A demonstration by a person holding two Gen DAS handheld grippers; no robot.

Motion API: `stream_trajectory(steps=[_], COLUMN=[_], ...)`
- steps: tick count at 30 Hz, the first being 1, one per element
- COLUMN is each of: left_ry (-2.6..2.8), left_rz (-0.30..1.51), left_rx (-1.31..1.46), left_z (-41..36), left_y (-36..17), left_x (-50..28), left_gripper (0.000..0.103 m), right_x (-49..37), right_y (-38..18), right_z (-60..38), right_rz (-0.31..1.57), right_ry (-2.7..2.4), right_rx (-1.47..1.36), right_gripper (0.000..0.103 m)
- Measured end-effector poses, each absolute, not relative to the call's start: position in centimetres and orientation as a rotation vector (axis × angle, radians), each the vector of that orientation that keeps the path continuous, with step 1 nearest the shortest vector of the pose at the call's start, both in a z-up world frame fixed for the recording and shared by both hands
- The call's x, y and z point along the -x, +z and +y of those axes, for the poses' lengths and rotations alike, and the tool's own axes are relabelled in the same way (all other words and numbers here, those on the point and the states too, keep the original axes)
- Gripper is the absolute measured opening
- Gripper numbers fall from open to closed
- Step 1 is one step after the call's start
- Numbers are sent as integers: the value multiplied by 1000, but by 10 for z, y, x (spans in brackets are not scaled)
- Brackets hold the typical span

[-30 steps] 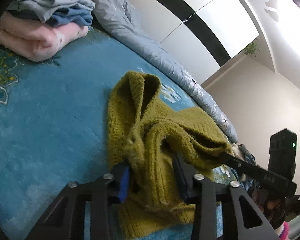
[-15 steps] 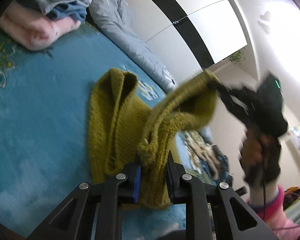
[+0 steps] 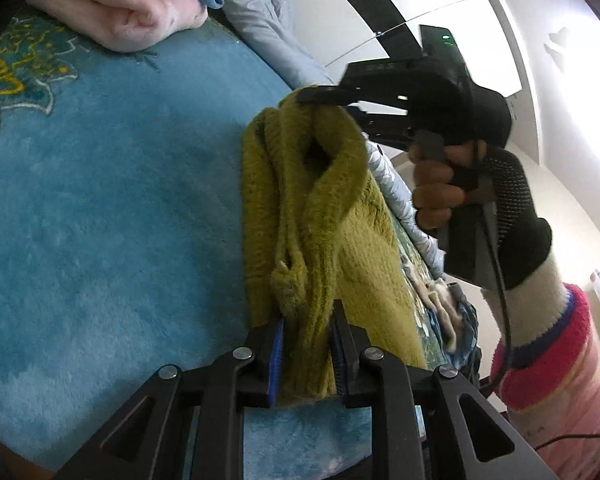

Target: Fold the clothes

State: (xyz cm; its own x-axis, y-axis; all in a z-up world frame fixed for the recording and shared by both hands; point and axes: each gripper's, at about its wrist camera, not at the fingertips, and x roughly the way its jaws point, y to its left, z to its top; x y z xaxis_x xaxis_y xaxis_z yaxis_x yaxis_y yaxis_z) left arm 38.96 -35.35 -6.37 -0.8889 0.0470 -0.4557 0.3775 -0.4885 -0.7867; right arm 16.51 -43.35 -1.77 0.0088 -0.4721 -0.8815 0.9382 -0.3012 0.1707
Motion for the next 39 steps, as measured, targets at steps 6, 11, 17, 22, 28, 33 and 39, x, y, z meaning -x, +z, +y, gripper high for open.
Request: stream_trajectory(steps=[6,11,17,22,28,33,39], left_ry=[-2493,-2473,-2480,-2556,-2553,-2454,-2389], left_rz=[1415,1382,1234,1141,1084,1033,1169], left_rx=[-636,-626,-621,-696,-860,-859,-848], left_z=[-351,-357,-382,-392,-389,-399,-413], left_y=[-57,-57,-19,2,-13,-32,-59], left_x=[-389,-402,-385,-328,-287,-294,-315], left_gripper=[38,44,48,57,48,19,26], right_x=[-157,-138,-101,-89,-95,-102,-102], right_y=[7,21,-17,-53,-66,-76,-84], right_z=[-399,-327,-209,-153,-131,-124,-124], right_rz=[398,231,3,-139,-169,-207,-240], right_ry=[-1473,-1540,-1663,-1663,-1642,-1576,-1524], right_rx=[-1088,-1052,-1193,-1322,-1350,-1358,-1372], right_gripper=[47,48,49,49,49,49,49])
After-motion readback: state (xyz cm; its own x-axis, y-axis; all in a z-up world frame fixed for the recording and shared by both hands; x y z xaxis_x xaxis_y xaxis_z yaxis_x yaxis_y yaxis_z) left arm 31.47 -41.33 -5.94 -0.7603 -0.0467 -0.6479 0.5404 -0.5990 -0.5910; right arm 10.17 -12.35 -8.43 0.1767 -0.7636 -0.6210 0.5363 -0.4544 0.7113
